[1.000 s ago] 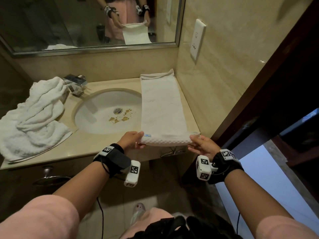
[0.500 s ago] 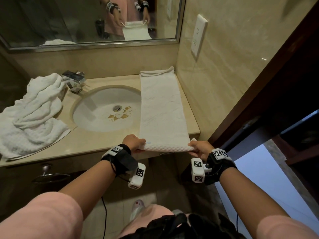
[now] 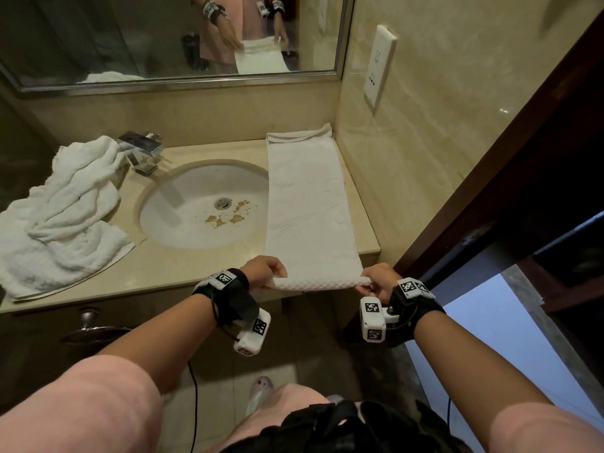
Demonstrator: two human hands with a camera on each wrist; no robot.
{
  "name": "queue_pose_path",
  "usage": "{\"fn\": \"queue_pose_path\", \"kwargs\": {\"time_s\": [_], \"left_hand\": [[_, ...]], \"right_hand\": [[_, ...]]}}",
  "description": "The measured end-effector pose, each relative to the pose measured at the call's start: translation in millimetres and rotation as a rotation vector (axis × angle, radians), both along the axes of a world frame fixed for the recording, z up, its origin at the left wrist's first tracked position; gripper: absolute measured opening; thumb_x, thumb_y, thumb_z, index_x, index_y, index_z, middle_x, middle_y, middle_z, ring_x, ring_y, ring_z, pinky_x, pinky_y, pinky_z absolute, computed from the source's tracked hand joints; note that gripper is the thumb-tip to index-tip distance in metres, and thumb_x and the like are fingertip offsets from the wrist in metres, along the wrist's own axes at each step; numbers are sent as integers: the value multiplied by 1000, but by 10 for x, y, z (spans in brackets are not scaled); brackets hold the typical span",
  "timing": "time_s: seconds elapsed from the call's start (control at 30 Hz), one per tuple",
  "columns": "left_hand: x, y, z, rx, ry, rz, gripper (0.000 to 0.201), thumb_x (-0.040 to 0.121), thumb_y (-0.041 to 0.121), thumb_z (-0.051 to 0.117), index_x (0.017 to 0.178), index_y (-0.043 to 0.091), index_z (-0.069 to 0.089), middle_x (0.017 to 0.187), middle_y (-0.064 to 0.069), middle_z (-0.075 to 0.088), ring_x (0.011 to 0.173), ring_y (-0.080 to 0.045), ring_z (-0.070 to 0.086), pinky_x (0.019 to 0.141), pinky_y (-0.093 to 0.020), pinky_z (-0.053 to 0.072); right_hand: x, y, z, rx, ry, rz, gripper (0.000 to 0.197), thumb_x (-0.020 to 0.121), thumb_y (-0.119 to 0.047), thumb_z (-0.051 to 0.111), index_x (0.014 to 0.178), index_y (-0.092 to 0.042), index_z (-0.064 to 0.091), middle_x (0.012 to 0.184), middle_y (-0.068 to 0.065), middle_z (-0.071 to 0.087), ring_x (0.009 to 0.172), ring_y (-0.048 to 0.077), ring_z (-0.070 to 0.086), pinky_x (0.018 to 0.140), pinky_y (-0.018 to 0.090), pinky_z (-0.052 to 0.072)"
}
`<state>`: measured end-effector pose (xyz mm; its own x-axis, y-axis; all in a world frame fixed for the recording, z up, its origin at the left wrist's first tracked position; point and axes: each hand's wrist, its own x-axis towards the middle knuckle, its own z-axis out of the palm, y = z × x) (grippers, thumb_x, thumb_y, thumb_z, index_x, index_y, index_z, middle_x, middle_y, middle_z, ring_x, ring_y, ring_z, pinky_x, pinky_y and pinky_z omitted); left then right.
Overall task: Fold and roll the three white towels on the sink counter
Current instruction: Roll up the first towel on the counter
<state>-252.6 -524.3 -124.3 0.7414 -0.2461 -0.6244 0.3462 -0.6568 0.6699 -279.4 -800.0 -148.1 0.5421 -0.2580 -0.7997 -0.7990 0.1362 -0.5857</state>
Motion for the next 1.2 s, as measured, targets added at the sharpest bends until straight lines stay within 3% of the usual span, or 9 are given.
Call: {"fn": "queue_pose_path", "kwargs": {"time_s": [0.17,0.27,0.37,0.47,0.57,0.73,0.83,1.0,1.2], "left_hand": [[4,-89,60,157,-82,-263,10,91,9,49,91,12,58,96,-2,56,88,-18,49,64,-21,40],[18,-144,22,340,-184,-542,42,79,53,67,96,19,49,98,0,54,82,-15,48,68,-26,38],[14,-197,-4,498,-408,-708,47,80,48,69,109,18,47,110,-4,51,95,-22,50,76,-31,41],[57,-227,-6,646,-643,-857,36,95,43,50,122,21,47,117,-6,52,103,-28,50,80,-33,36],[76,-294,-6,691,-786,-912,26,99,33,44,116,17,55,110,-3,61,105,-26,51,96,-33,33],[-1,-367,-85,601,-710,-793,16,94,4,36,107,7,46,108,-12,48,91,-26,45,74,-31,34],[-19,-351,-137,549,-689,-735,12,94,16,39,103,10,43,106,-11,50,80,-20,38,72,-30,33],[33,-420,-51,624,-687,-786,53,84,58,58,114,16,43,99,-3,57,84,-23,55,66,-32,42],[197,-582,-6,702,-660,-826,49,88,61,49,100,15,59,98,-7,65,88,-26,62,68,-32,44]], "right_hand": [[25,-22,-20,27,53,-36,13,89,9,44,80,6,52,66,14,44,56,19,46,34,21,46],[81,-45,-7,70,136,-9,15,90,6,43,78,3,53,68,13,44,37,18,54,32,18,43],[133,-101,-48,63,180,74,18,91,2,41,79,-6,51,68,10,42,27,13,48,30,17,40],[124,-136,-138,-26,124,183,15,93,-8,44,80,-8,50,77,9,50,55,16,57,46,26,51],[163,-182,-114,-96,54,359,20,95,-10,49,76,-8,50,74,3,51,66,14,50,61,11,45],[221,-222,37,-391,60,878,23,90,-4,57,71,-5,46,64,0,42,59,10,36,46,11,30],[221,-241,39,-495,47,1015,10,84,-1,59,81,-5,50,75,7,49,72,15,44,50,14,26],[243,-270,46,-513,87,1205,32,59,-29,50,82,-7,51,82,9,50,80,15,45,65,24,29],[184,-171,-226,-494,97,872,24,96,-14,47,73,-10,52,87,8,52,78,20,53,64,21,46]]}}
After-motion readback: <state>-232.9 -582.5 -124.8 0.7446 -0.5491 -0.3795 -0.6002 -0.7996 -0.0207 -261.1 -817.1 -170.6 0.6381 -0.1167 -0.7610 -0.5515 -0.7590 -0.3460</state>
